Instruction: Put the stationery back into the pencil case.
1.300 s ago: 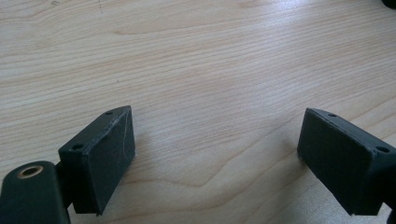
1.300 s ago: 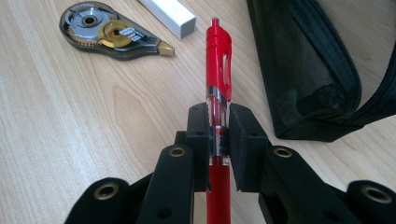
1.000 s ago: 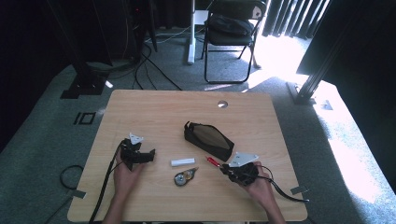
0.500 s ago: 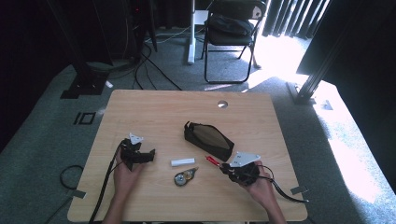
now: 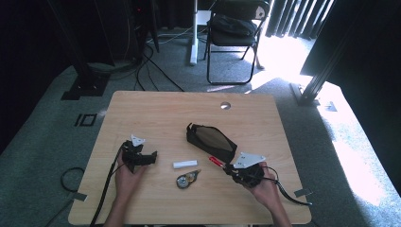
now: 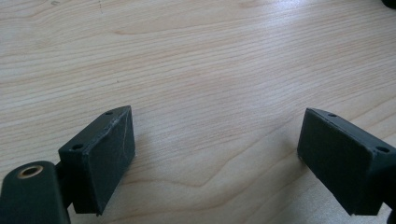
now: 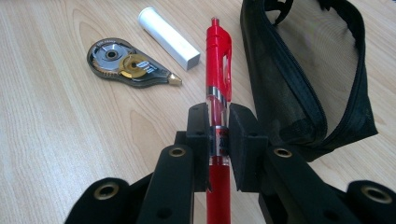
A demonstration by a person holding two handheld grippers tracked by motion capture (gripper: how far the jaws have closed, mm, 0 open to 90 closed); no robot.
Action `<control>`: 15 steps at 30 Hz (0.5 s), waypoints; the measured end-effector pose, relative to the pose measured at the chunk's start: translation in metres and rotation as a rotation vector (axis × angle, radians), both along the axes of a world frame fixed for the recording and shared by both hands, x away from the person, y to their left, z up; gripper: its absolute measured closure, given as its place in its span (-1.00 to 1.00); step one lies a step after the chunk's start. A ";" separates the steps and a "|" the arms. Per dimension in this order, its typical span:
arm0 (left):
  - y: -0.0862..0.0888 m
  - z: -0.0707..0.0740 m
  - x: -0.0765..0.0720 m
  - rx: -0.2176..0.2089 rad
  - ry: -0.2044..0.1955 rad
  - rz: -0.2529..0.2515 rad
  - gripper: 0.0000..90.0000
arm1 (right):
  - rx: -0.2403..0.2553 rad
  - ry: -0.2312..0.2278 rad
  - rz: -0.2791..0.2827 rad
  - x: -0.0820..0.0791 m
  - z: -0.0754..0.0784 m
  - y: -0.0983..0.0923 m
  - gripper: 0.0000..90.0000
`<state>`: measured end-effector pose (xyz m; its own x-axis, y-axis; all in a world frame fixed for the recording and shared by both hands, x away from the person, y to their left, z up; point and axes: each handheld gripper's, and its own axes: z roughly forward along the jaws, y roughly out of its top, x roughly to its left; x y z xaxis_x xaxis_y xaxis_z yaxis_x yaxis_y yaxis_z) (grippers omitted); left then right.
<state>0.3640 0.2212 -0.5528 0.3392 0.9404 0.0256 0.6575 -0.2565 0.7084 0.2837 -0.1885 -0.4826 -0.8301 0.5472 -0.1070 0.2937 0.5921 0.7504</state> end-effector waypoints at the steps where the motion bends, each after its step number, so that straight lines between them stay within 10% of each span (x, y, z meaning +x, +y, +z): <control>1: 0.000 0.000 0.000 0.000 0.000 0.000 -0.74 | 0.000 -0.003 0.000 0.000 0.001 0.000 0.76; 15: 0.000 0.000 0.000 0.000 0.000 0.000 -0.74 | 0.018 -0.012 -0.004 0.000 0.009 -0.002 0.76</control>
<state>0.3640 0.2212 -0.5528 0.3393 0.9403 0.0258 0.6574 -0.2566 0.7085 0.2839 -0.1910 -0.4740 -0.8268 0.5521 -0.1077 0.2863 0.5778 0.7643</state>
